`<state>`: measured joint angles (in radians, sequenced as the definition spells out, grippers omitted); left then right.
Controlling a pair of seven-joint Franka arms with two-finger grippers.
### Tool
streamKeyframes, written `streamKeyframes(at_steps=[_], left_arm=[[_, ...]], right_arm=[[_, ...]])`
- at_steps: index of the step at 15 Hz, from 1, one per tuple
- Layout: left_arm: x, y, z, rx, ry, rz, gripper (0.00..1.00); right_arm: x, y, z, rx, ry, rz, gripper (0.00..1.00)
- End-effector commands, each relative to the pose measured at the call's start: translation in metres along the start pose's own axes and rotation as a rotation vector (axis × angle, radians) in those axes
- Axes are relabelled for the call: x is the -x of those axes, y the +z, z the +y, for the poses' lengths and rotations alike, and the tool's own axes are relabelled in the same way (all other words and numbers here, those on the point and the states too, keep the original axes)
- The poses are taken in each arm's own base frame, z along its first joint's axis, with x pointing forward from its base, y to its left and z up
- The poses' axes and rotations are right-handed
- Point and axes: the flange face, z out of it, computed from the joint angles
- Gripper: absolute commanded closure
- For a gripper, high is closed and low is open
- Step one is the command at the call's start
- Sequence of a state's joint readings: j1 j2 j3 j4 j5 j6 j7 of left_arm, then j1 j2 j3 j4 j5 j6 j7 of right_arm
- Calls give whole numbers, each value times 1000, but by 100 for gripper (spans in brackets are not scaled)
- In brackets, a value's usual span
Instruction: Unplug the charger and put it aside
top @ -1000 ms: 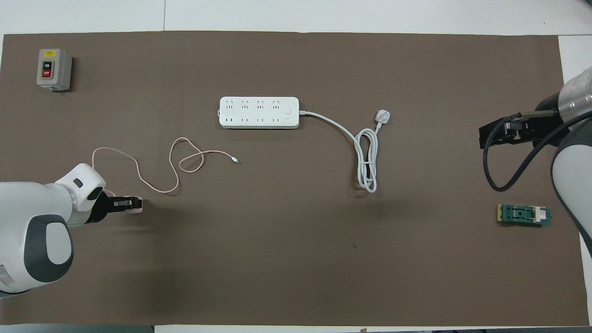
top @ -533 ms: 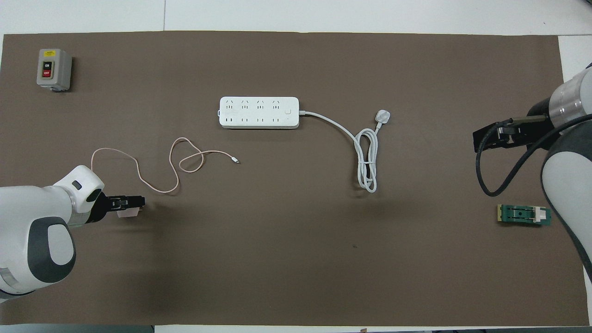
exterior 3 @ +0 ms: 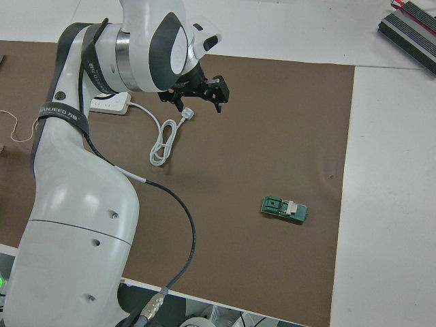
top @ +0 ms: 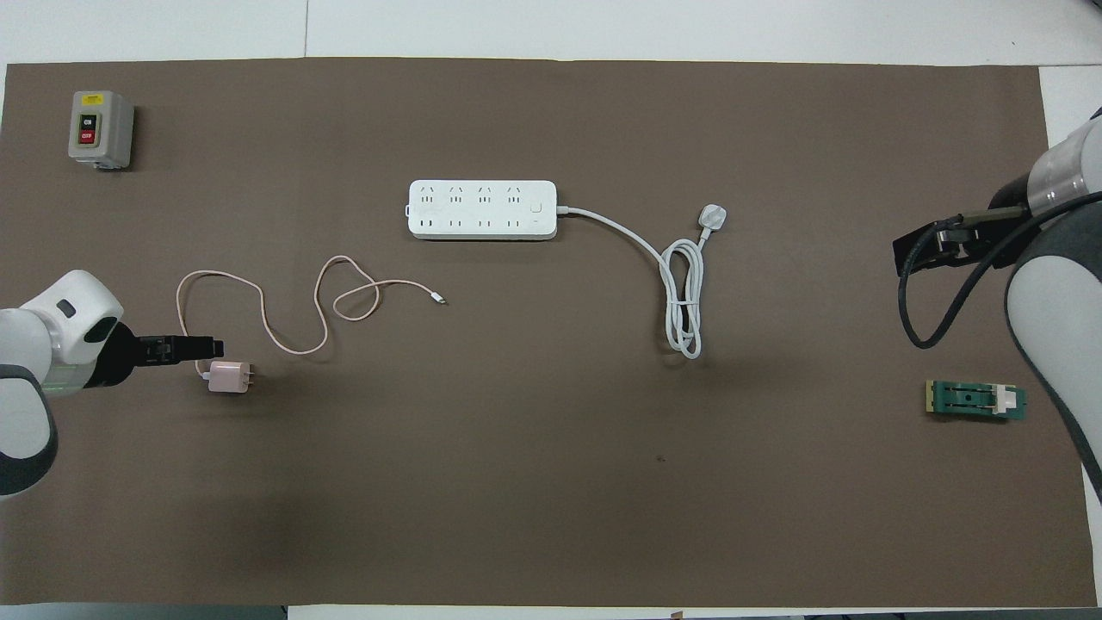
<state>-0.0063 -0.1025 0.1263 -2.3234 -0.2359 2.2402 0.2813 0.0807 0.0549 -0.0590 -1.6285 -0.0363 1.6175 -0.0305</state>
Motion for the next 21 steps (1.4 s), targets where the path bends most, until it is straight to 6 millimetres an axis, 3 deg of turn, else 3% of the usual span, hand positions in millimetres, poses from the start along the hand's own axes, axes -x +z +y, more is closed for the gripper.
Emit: streamKeyframes(at_steps=[1, 7, 10, 15, 18, 21], left_arm=[[-28, -31, -16, -57, -5, -44, 0], [-59, -95, 0, -127, -91, -39, 0], [-62, -145, 11, -145, -127, -90, 0], [-55, -199, 57, -193, -104, -140, 0], [-60, -200, 88, -195, -48, -114, 0], [-60, -198, 105, -186, -13, -113, 0]], right_arm=[[-4, -3, 21, 4, -1, 1, 0], [-2, -1, 20, -3, -3, -15, 0], [4, -2, 16, -4, -6, -41, 0], [3, -6, 16, -3, -13, -26, 0], [-4, -1, 22, -8, -10, -24, 0], [0, 0, 58, -41, -24, -25, 0]])
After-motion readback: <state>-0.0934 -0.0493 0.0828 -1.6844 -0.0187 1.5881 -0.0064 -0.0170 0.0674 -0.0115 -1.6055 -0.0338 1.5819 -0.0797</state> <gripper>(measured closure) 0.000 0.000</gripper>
